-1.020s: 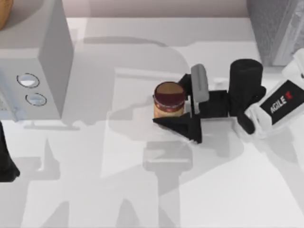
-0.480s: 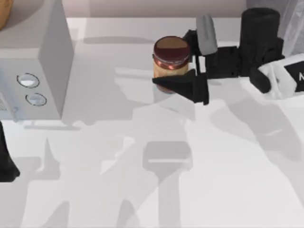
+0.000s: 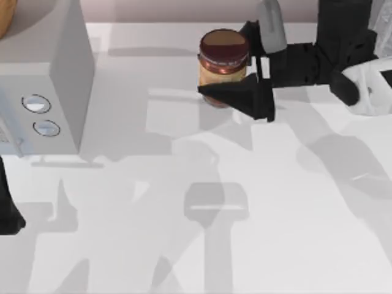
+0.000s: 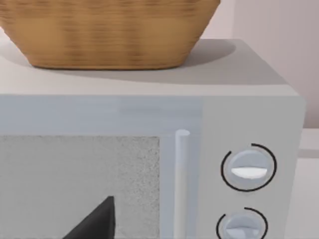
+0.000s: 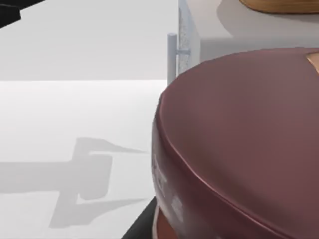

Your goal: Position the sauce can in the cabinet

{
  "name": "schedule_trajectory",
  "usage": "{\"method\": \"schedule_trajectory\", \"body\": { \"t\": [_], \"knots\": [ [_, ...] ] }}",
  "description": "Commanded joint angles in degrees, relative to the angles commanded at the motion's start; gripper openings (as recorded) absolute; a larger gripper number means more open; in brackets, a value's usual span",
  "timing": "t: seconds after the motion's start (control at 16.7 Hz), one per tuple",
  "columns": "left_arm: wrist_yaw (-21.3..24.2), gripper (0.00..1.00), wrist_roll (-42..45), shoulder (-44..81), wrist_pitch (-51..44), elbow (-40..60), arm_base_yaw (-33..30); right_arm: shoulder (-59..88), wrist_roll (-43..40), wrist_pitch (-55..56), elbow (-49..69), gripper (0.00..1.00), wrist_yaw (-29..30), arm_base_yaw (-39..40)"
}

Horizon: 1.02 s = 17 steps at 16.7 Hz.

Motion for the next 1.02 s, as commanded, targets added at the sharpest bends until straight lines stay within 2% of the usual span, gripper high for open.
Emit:
{"method": "schedule_trajectory", "body": {
  "t": [0.18, 0.36, 0.78, 1.02],
  "knots": [
    [0.00, 1.00, 0.00, 0.00, 0.00, 0.00, 0.00, -2.74, 1.63, -2.68, -3.20, 0.00, 2.65, -0.73],
    [0.00, 1.00, 0.00, 0.00, 0.00, 0.00, 0.00, -10.22, 3.33, -6.49, -10.35, 0.00, 8.58, -2.61],
    [0.00, 1.00, 0.00, 0.00, 0.00, 0.00, 0.00, -43.56, 5.90, -14.00, -29.10, 0.00, 25.97, -7.54],
    [0.00, 1.00, 0.00, 0.00, 0.00, 0.00, 0.00, -60.02, 5.49, -15.76, -35.03, 0.00, 34.14, -9.83]
  ]
}}
